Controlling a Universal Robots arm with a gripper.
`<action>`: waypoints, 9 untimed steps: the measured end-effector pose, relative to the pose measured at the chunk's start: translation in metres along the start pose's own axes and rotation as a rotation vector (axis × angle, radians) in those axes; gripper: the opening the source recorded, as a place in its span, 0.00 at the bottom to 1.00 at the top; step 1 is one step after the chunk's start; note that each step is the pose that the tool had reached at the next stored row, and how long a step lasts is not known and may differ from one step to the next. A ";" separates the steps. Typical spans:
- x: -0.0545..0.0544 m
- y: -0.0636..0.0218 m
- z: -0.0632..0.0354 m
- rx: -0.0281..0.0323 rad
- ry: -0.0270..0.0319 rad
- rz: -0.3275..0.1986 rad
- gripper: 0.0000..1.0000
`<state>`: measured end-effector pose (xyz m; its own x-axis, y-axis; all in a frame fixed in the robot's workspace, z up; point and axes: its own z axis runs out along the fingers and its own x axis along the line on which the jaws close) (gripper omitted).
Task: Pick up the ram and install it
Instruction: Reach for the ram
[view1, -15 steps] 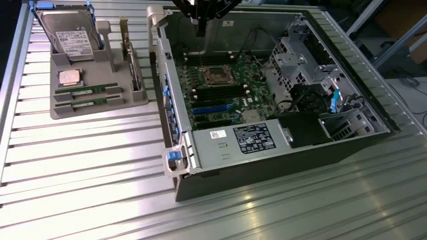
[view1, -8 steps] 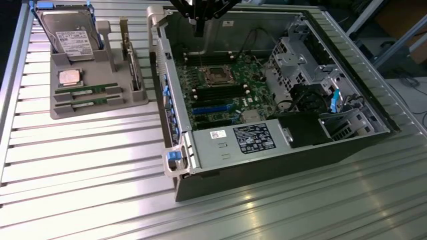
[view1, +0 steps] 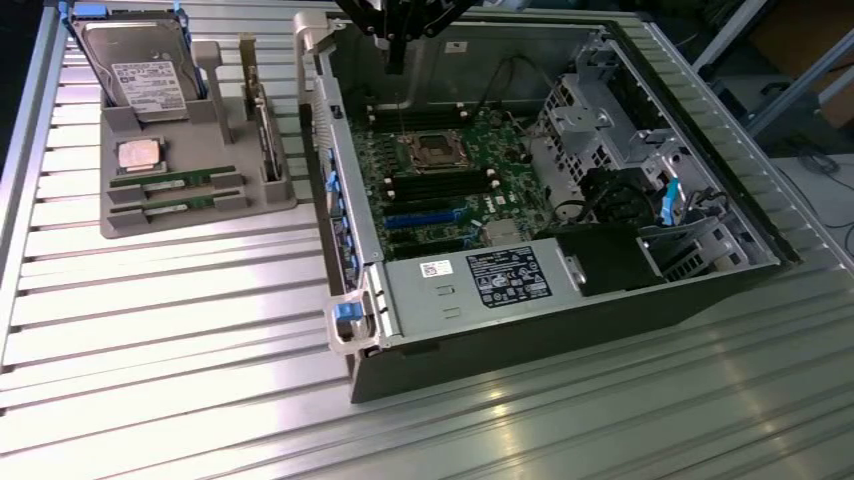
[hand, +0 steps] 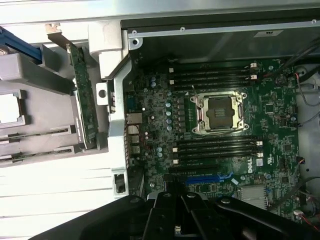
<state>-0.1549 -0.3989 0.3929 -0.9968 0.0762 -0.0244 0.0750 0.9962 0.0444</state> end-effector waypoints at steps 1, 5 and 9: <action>0.000 0.0000 0.0000 0.0000 -0.0001 0.000 0.11; 0.001 -0.0001 0.0002 0.0000 -0.0001 0.000 0.11; 0.002 -0.0002 0.0002 0.0000 0.0000 0.000 0.11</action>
<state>-0.1573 -0.3989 0.3927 -0.9968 0.0762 -0.0245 0.0751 0.9962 0.0444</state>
